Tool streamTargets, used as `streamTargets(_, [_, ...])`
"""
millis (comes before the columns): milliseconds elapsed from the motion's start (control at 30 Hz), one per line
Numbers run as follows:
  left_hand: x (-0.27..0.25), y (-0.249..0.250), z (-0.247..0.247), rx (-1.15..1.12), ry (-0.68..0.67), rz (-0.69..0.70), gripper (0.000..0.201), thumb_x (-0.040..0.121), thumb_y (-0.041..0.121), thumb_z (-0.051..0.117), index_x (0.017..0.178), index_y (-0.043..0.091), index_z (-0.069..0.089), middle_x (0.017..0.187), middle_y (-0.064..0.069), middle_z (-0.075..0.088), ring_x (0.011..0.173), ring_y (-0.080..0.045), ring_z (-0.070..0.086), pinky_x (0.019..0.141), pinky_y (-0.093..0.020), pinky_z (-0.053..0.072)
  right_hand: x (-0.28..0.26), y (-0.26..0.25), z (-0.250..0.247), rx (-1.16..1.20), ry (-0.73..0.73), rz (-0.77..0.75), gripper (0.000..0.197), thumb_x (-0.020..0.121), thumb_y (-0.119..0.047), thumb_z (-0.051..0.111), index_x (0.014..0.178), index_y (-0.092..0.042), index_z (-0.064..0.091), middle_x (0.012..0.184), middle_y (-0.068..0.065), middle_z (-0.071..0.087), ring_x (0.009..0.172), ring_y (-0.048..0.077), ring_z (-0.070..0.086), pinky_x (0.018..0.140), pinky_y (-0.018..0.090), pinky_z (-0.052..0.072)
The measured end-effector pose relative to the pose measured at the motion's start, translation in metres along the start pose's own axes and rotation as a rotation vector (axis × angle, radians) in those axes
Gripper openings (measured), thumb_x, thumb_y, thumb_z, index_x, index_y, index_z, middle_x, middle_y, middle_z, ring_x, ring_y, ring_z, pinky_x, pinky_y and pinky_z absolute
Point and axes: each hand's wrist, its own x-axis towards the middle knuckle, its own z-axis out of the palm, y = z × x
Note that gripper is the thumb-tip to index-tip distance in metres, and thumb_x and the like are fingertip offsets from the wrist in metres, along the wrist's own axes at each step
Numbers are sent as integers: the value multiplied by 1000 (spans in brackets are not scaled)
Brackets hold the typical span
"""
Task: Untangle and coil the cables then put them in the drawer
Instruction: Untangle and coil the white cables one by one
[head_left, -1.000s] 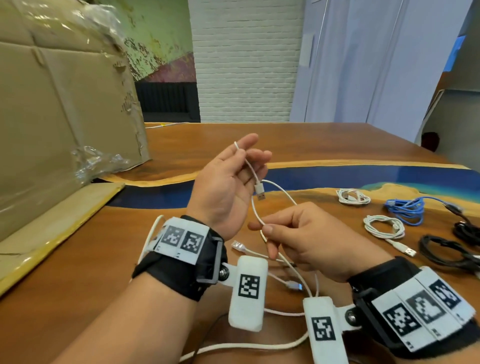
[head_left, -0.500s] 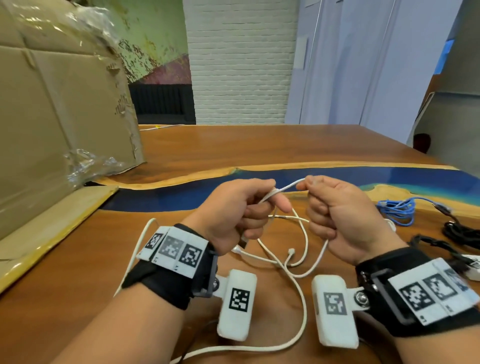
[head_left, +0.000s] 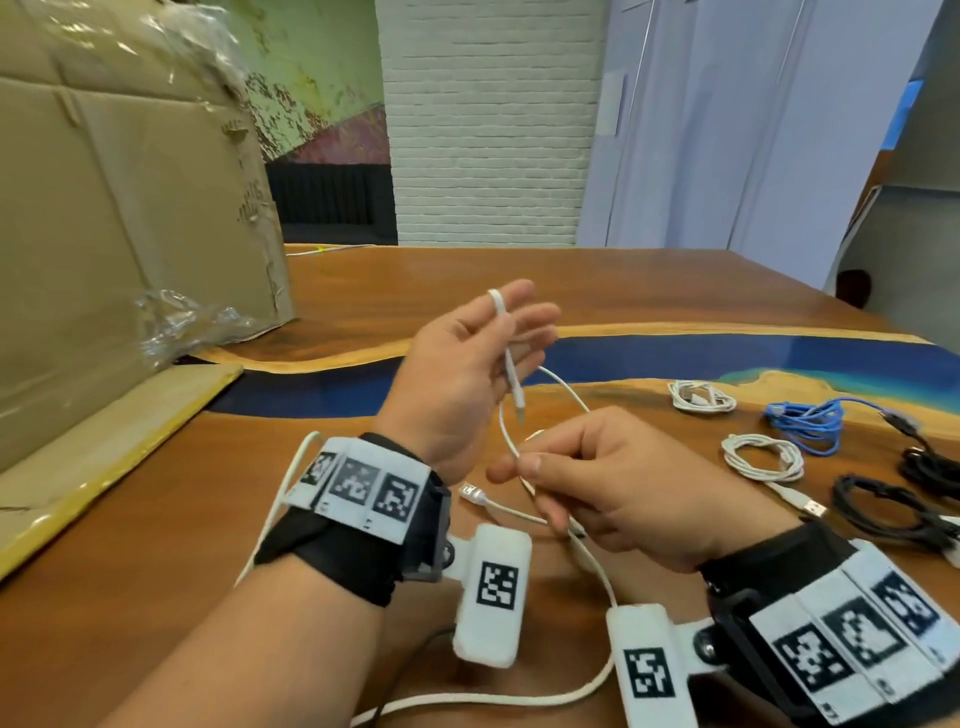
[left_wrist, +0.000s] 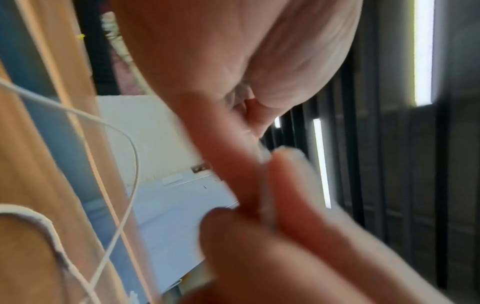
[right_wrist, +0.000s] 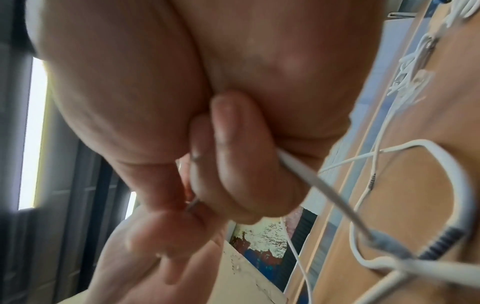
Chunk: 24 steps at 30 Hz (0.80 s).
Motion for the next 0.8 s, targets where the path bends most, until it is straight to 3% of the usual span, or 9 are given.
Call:
streamTargets(67, [-4,-6,3,140,-83,-35,27,105,6,44,122,12,65,104,-9,77,98,-22,73,91,-33,58,-3,-5,-3,94,36,-74,28,98,-28,60,82,-11,75,52,5,43,37,9,25,37,16,22])
streamTargets(133, [-8,-6,5,244,-174,-102,25,102,3,48,116,8,69,87,-9,76,75,-18,71,70,-26,58,-5,-10,-11,237,126,-116,32,90,-37,60,70,-13,65,49,2,29,39,11,16,37,15,17])
streamTargets(267, [-11,2,3,389,-261,-142,31,99,3,44,95,-2,75,67,-9,67,44,-19,47,40,-22,36,-6,-10,-19,358,161,-155,31,91,-36,58,66,-18,57,45,-5,26,36,8,13,37,14,16])
streamTargets(333, [-10,4,-3,488,-267,-169,41,100,13,43,79,6,77,58,-12,57,41,-19,34,40,-23,24,-6,-8,-22,355,185,-161,30,92,-35,59,66,-19,58,47,-5,25,38,9,13,38,15,14])
streamTargets(400, [-11,4,-4,525,-310,-263,53,103,27,39,68,4,70,49,-7,34,43,-18,22,42,-25,20,-5,-6,-28,329,254,-165,26,88,-33,64,67,-17,59,49,-5,25,40,10,14,38,16,15])
streamTargets(533, [-15,-2,0,321,-362,-349,55,103,31,36,53,10,45,50,0,17,44,-17,15,47,-29,26,-4,-2,-35,234,322,-145,21,82,-31,70,70,-14,64,50,-2,28,41,10,19,38,17,21])
streamTargets(633, [-13,-1,0,92,-378,-381,46,97,30,39,53,15,39,54,0,12,45,-17,9,47,-29,24,0,2,-34,274,336,-186,13,93,-18,65,86,-11,74,55,1,35,44,11,27,38,20,27])
streamTargets(733, [-14,1,4,-75,-398,-393,42,93,31,41,53,19,37,53,2,13,45,-16,7,46,-29,20,3,4,-33,165,390,-260,17,97,-9,64,89,-12,79,68,9,62,60,16,53,54,27,46])
streamTargets(800, [-15,-1,8,-112,-388,-392,43,96,31,42,54,20,37,53,3,13,46,-15,7,46,-29,19,3,3,-31,12,449,-288,15,96,-13,68,90,-16,81,82,5,76,75,14,65,68,27,51])
